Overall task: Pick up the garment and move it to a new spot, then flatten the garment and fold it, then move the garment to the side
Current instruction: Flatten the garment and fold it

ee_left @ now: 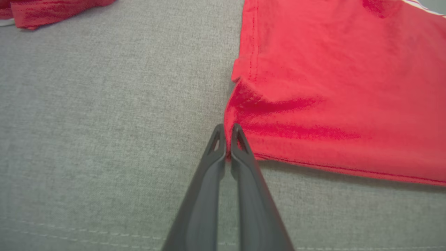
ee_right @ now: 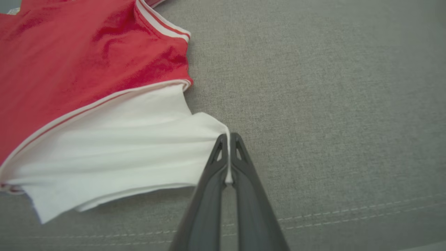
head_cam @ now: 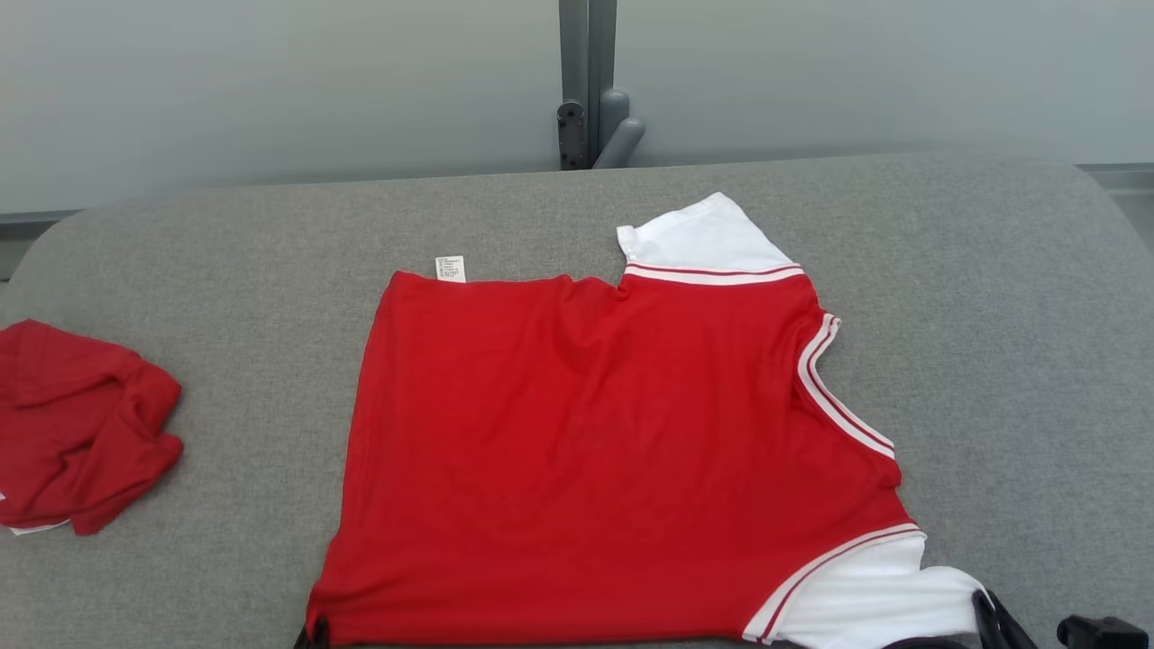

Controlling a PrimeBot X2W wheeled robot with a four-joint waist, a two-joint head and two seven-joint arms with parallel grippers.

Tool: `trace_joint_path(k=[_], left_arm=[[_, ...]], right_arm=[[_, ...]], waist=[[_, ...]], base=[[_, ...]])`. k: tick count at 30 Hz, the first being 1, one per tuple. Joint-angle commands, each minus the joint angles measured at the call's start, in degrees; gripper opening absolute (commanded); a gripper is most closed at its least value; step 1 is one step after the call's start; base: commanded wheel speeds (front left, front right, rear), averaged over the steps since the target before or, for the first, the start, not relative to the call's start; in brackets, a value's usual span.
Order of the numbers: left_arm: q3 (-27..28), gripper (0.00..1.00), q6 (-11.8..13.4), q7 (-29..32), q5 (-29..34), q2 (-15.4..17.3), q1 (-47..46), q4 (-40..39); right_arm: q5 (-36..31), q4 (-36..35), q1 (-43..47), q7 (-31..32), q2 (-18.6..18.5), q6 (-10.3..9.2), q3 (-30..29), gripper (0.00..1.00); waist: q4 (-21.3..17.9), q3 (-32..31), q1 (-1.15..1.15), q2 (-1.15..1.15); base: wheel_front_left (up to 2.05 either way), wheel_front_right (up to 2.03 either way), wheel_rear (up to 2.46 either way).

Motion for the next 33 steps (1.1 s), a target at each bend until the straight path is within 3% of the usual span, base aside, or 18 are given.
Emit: trace_joint_path(k=[1,10,22,33], left_arm=[[-0.25,0.00,0.14,-0.01,-0.88,0.53,-0.45,-2.70],[-4.44,0.00,-0.18,-0.01,-0.52,0.44,-7.75,-12.15],[-4.32,0.00,-0.17,-0.01,0.66,0.45,-19.12,-9.28],[-4.37,0.00,1.37,-0.01,1.33,0.45,-24.64,-8.05]], right_arm=[[0.32,-2.77,-1.56,-0.10,0.00,-0.19,-0.49,0.00],[1.03,-10.15,-9.63,-0.10,-0.65,-0.16,1.25,0.00],[-1.33,-5.28,-25.64,-0.10,-2.25,-0.17,1.56,0.00],[-2.84,-1.79,-32.28,-0.10,-3.00,-0.17,0.43,0.00]], waist=[[-0.21,0.77,0.01,0.01],[0.14,4.70,0.01,0.01],[0.50,12.14,0.01,0.01],[1.98,16.16,0.01,0.01]], base=[[0.00,0.00,0.00],[0.00,0.00,0.00],[0.00,0.00,0.00],[0.00,0.00,0.00]])
